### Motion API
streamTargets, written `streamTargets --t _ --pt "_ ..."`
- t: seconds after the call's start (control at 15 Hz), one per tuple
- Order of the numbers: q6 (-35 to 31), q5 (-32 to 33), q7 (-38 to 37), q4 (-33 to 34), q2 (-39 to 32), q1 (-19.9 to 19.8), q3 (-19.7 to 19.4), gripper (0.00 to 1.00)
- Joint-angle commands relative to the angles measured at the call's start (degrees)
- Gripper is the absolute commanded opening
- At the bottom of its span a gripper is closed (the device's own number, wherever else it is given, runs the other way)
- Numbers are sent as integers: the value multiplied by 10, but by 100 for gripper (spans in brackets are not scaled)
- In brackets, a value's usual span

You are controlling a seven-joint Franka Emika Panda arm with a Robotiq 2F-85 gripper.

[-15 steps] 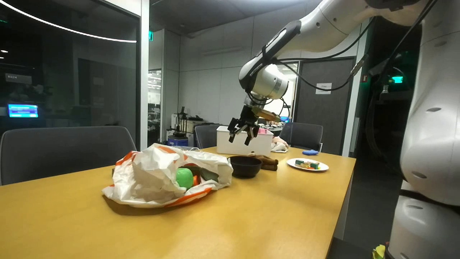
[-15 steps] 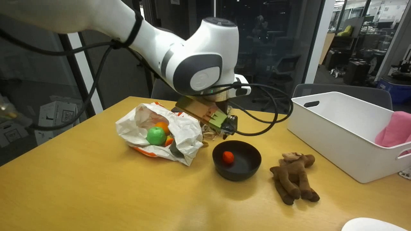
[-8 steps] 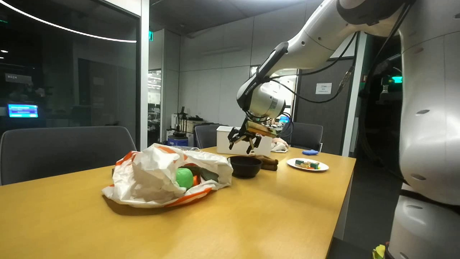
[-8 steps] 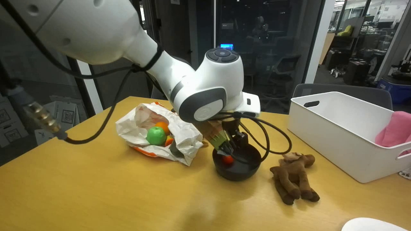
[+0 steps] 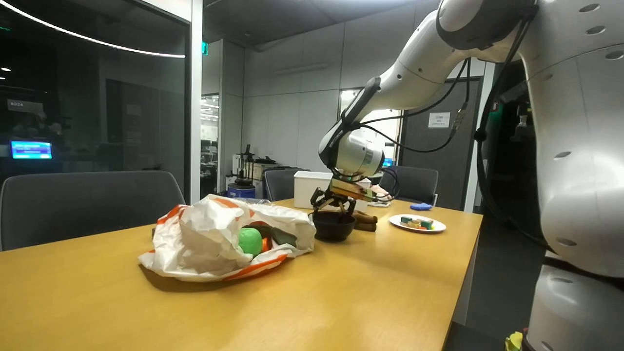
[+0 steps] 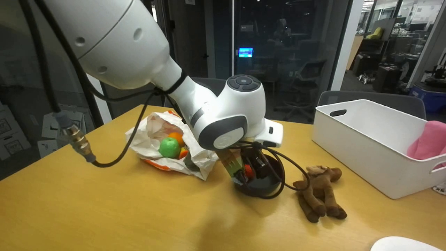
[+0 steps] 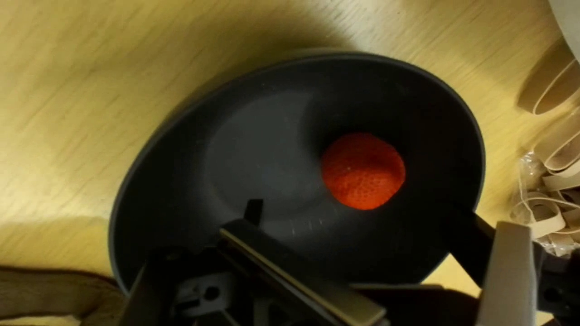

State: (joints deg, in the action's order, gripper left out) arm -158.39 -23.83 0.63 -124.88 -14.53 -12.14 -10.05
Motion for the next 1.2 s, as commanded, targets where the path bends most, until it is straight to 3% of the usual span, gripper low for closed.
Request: streamTargets --t 0.0,0.33,0.4,0.47,0.6,1.0,1.13 --pt "-13 10 -28 16 -21 -8 8 100" --pt "-9 31 -43 26 -37 -6 4 100" --pt "-10 34 -44 28 -39 -6 4 95" --pt "-9 34 -45 29 -40 -7 5 74" --pt "-8 38 -47 29 -37 -7 6 71" --pt "-5 50 -54 31 -34 -4 6 24" --pt "-8 56 -55 26 -22 0 6 23"
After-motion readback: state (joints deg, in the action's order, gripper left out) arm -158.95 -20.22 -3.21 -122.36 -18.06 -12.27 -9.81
